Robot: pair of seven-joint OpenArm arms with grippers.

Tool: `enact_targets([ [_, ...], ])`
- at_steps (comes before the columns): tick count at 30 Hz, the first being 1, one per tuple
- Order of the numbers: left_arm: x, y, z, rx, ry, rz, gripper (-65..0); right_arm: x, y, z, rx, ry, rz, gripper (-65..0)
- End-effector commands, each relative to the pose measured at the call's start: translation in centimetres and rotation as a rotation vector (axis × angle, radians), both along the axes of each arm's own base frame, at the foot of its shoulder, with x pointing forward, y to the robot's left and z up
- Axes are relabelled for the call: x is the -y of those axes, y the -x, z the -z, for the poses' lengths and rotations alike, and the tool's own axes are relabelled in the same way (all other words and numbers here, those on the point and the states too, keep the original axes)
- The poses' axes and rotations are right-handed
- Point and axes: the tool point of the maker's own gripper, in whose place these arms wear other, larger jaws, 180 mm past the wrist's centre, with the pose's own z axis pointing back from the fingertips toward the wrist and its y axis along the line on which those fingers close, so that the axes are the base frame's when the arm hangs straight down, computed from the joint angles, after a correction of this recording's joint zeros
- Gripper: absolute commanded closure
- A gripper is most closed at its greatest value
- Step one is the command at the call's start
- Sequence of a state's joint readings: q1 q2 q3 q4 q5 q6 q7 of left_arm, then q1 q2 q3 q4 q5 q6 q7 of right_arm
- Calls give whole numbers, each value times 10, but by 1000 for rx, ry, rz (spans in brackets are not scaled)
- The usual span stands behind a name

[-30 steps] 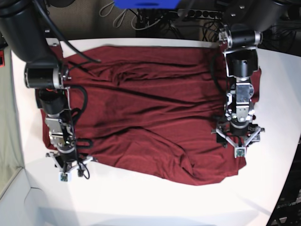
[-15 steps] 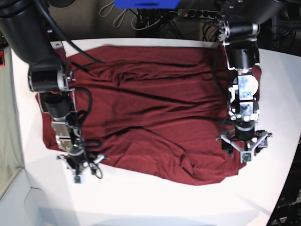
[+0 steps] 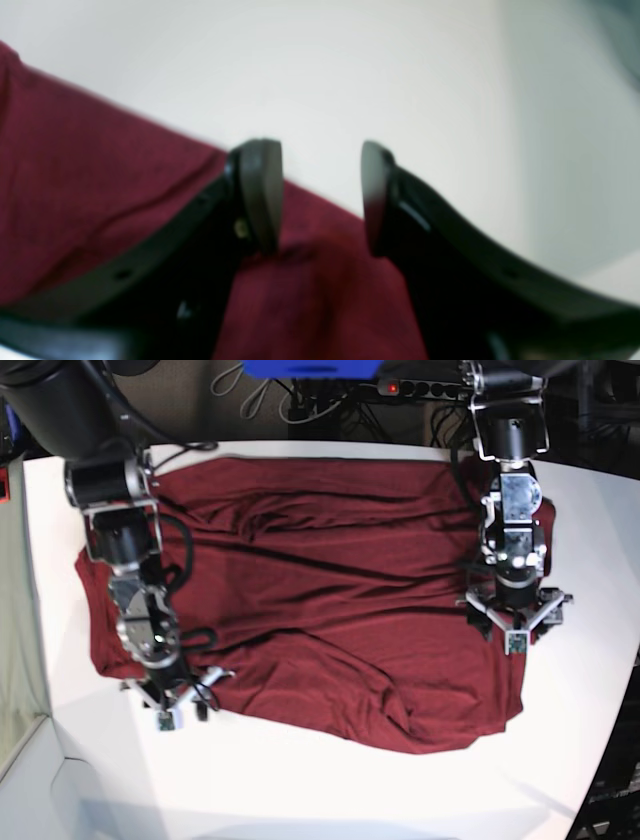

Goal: Layout the t-shirt on the table in an organized manner, then fold the t-shirt properly
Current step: 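Slide both grippers along the shirt sides toward the hem, then pull the shirt sides outward with both grippers to widen it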

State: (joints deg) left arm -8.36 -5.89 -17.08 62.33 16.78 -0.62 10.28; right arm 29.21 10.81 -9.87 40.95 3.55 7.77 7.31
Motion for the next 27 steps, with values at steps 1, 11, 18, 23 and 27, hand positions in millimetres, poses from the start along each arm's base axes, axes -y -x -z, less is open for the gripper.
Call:
enact_targets([
  [1,-4,-9,-16,49,-20,2,-471,4,-1,-21,72,3,-8,-231],
  [11,-4,-3,-8,27,-19,3,-471,51,59,-2,-1,-1,113,-232],
  [18,-4,11,12,-25,-14,2,-471,58,78,28,-144,14,131,-231],
  [23,-4,23,23,-55,-14,1,-471,60,95,50,-254,24,141,-229],
  [27,-6,39,34,-86,-19,0,-471,60,113,57,-311,45,136,-229],
])
